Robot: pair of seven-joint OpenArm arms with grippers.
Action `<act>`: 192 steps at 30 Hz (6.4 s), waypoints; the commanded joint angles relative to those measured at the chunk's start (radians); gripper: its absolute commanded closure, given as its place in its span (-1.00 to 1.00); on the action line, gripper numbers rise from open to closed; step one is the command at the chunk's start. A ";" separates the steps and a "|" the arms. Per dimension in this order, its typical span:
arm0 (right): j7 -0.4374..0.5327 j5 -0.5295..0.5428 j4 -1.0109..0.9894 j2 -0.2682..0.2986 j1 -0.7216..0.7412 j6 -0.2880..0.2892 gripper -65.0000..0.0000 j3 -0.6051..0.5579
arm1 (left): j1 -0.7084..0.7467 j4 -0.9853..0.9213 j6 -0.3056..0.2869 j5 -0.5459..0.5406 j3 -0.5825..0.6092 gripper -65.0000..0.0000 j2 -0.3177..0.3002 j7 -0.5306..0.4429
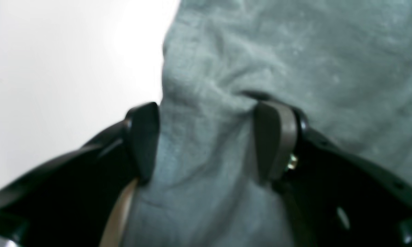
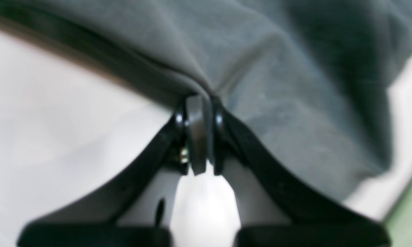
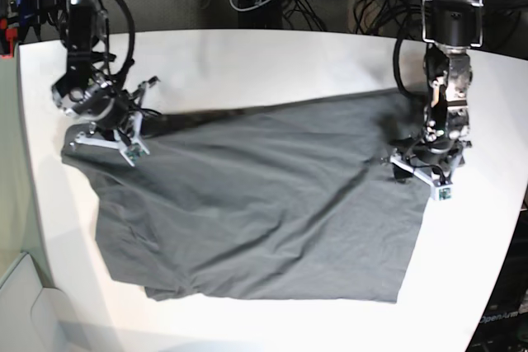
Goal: Layout the t-shirt on the table in an organized manner, then fold the t-shirt properly
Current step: 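Release the t-shirt with the right gripper and regrasp its edge, then drag the grasped t-shirt edge with the right gripper away from the robot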
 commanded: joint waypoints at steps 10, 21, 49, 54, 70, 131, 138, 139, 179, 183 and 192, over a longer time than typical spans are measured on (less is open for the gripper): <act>-0.030 0.005 0.356 0.038 -0.159 -0.004 1.00 0.003 | -0.004 0.000 0.007 0.013 -0.003 -0.30 -0.016 0.034; -0.057 -0.045 0.362 0.154 -0.185 -0.004 1.00 -0.109 | -0.003 0.000 0.007 0.013 -0.003 -0.30 -0.018 0.034; -0.060 -0.207 0.073 -0.038 0.180 -0.004 -0.53 -0.252 | 0.057 0.012 0.007 0.012 -0.005 -0.30 -0.028 0.034; -0.060 -0.209 0.221 -0.031 0.033 -0.004 -0.56 -0.250 | 0.057 0.013 0.007 0.012 -0.005 -0.30 -0.027 0.034; -0.050 -0.203 -0.108 -0.105 0.161 -0.004 -0.56 -0.181 | 0.057 0.013 0.007 0.010 -0.005 -0.30 -0.030 0.034; 0.058 -0.264 -0.223 -0.034 0.483 -0.004 -0.29 -0.327 | 0.163 0.139 0.008 0.013 -0.089 -0.30 -0.053 0.044; 0.012 -0.264 -0.005 -0.065 0.259 -0.004 -0.29 -0.330 | 0.159 0.138 0.008 0.013 -0.089 -0.30 -0.047 0.041; 0.012 -0.264 -0.008 -0.067 0.253 -0.004 -0.29 -0.327 | 0.157 0.136 0.008 0.013 -0.089 -0.30 -0.047 0.039; -0.013 -0.265 0.037 -0.034 0.187 -0.004 1.00 -0.332 | 0.155 0.138 0.008 0.013 -0.089 -0.30 -0.050 0.041; -0.105 -0.265 0.193 -0.034 0.084 -0.004 1.00 -0.338 | 0.152 0.139 0.008 0.013 -0.086 -0.30 -0.048 0.039; -0.188 -0.265 0.354 -0.034 -0.146 -0.004 1.00 -0.418 | 0.149 0.148 0.008 0.013 -0.085 -0.31 -0.047 0.037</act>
